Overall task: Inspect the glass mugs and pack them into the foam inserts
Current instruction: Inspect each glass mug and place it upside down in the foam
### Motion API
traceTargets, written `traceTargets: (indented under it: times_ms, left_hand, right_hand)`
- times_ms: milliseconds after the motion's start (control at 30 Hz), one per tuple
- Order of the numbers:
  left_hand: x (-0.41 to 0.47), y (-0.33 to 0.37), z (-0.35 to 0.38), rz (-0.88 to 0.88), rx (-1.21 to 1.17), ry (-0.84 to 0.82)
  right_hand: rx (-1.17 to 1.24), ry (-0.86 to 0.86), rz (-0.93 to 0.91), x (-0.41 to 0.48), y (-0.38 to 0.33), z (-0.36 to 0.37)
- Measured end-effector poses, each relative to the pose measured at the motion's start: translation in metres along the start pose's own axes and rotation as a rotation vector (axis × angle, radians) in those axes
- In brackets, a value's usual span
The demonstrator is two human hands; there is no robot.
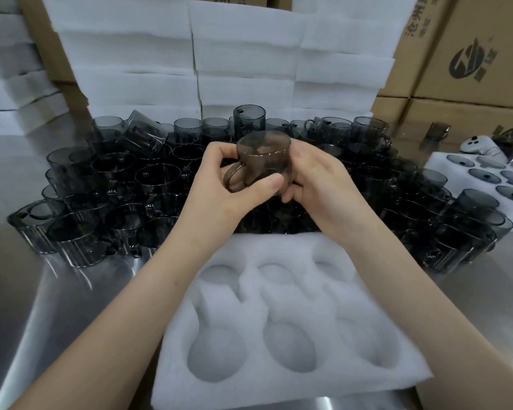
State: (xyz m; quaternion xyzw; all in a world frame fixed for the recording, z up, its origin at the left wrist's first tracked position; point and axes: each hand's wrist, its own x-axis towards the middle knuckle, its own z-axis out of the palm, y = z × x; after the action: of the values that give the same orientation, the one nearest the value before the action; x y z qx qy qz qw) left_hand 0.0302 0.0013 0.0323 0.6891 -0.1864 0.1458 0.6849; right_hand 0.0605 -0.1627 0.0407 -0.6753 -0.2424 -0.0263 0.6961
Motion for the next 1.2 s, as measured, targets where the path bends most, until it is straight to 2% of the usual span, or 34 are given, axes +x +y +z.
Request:
traceTargets:
  times_ms: [100, 200, 367, 500, 600, 733, 900, 1033, 1200]
  left_hand:
    - [0.0, -0.001, 0.0, -0.012, 0.173, 0.072]
    - [-0.002, 0.0, 0.0, 0.019, 0.376, 0.078]
    - [-0.003, 0.004, 0.005, 0.122, 0.515, 0.041]
    - [-0.005, 0.005, 0.007, 0.187, 0.518, 0.119]
    - [-0.005, 0.004, 0.005, 0.192, 0.522, 0.115]
    - [-0.005, 0.005, 0.003, 0.212, 0.48, 0.116]
    - [-0.007, 0.006, 0.003, 0.253, 0.462, 0.118]
    - [-0.005, 0.002, 0.002, 0.305, 0.438, 0.052]
    - [-0.004, 0.0, -0.001, 0.254, 0.402, -0.01]
  right_hand:
    - [-0.156, -0.025, -0.007, -0.002, 0.001, 0.004]
    - [-0.039, -0.051, 0.026, -0.002, 0.001, 0.008]
    - [0.042, 0.06, 0.158, 0.001, 0.001, 0.012]
    - [0.091, -0.013, 0.181, 0.0, 0.002, 0.017]
    - [-0.007, 0.004, 0.109, -0.002, 0.001, 0.019]
    - [0.029, 0.024, 0.079, -0.003, 0.001, 0.02]
    - [0.247, -0.056, 0.165, -0.001, -0.002, 0.02]
    - [0.454, -0.083, 0.272, 0.002, -0.005, 0.014]
    - [0.592, -0.315, 0.438, 0.0, -0.006, 0.01]
